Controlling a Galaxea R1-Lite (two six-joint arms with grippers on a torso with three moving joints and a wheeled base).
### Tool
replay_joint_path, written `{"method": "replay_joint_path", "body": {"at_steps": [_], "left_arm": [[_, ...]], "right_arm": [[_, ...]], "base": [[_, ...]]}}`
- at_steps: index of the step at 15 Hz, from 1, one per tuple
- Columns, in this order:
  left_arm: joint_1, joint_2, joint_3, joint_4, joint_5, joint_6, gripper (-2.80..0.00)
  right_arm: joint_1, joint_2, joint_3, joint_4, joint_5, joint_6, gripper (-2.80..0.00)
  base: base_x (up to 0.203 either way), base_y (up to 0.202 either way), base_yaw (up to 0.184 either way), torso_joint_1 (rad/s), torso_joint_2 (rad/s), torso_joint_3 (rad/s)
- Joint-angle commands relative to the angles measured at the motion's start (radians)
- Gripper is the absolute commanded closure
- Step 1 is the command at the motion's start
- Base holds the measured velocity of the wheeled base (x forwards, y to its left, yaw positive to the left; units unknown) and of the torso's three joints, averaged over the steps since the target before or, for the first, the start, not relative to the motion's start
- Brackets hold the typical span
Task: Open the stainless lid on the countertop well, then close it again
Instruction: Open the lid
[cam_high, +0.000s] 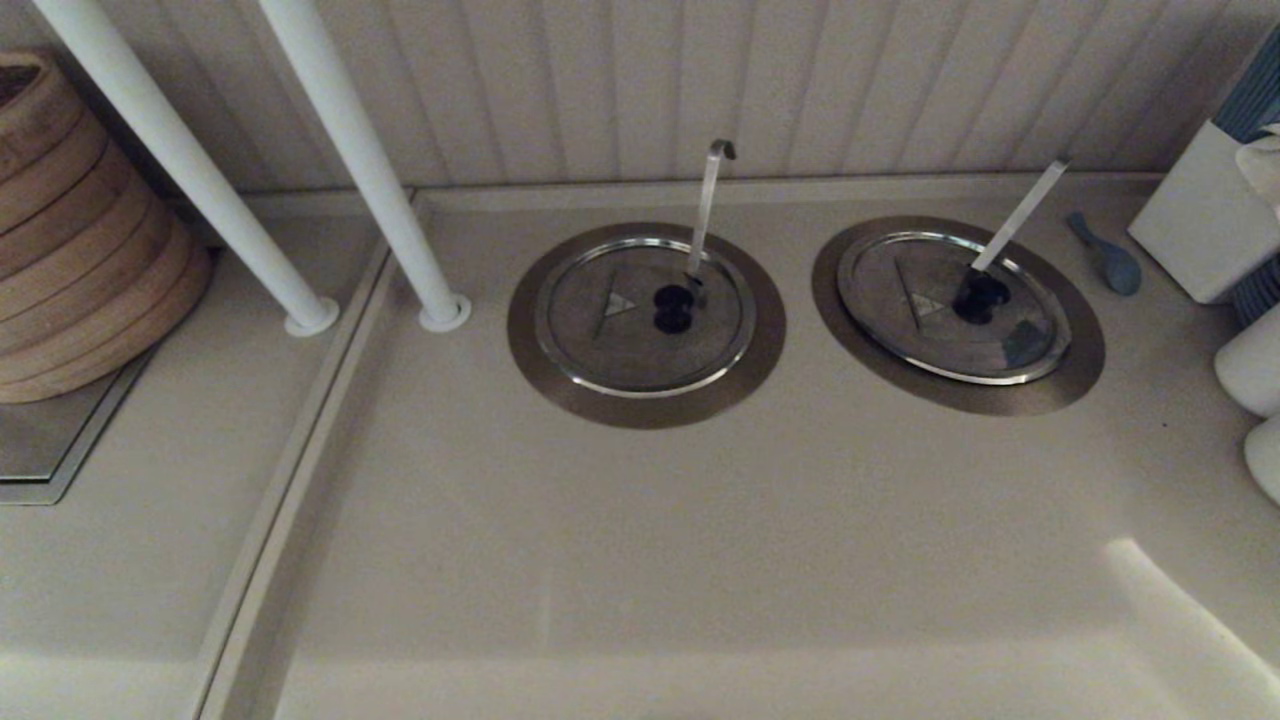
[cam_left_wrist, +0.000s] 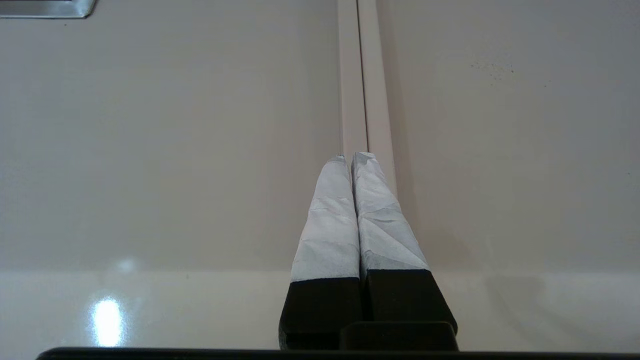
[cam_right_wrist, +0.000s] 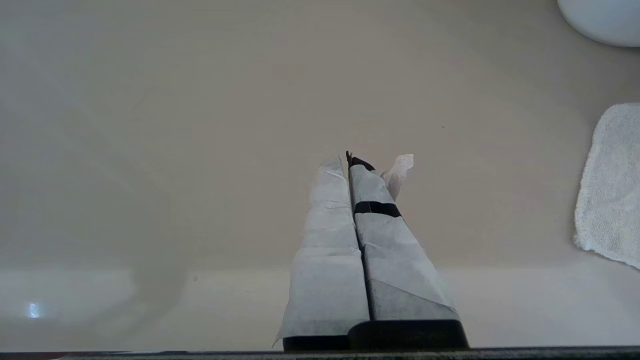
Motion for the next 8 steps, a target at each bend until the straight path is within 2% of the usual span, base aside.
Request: {"method": "replay_joint_path", "body": {"at_steps": [1, 4, 6, 8], "left_arm": [[0.0, 0.001, 0.0, 0.0, 0.0, -0.001, 0.0], [0.0, 0.001, 0.0, 0.0, 0.0, -0.001, 0.0], [0.0, 0.001, 0.0, 0.0, 0.0, -0.001, 0.0], [0.0, 0.001, 0.0, 0.0, 0.0, -0.001, 0.0]], "right_arm": [[0.0, 0.002, 0.002, -0.004, -0.002, 0.003, 0.0], [0.0, 0.002, -0.045, -0.027, -0.038, 0.003, 0.0], [0.0, 0.036, -0.206, 0.014, -0.034, 0.002, 0.0], [0.0, 0.183, -0.348, 0.053, -0.014, 0.012, 0.0]], "base": [[0.0, 0.0, 0.0, 0.0, 0.0, 0.0], [0.0, 0.0, 0.0, 0.0, 0.0, 0.0], [0.0, 0.0, 0.0, 0.0, 0.0, 0.0], [0.0, 0.0, 0.0, 0.0, 0.0, 0.0]]}}
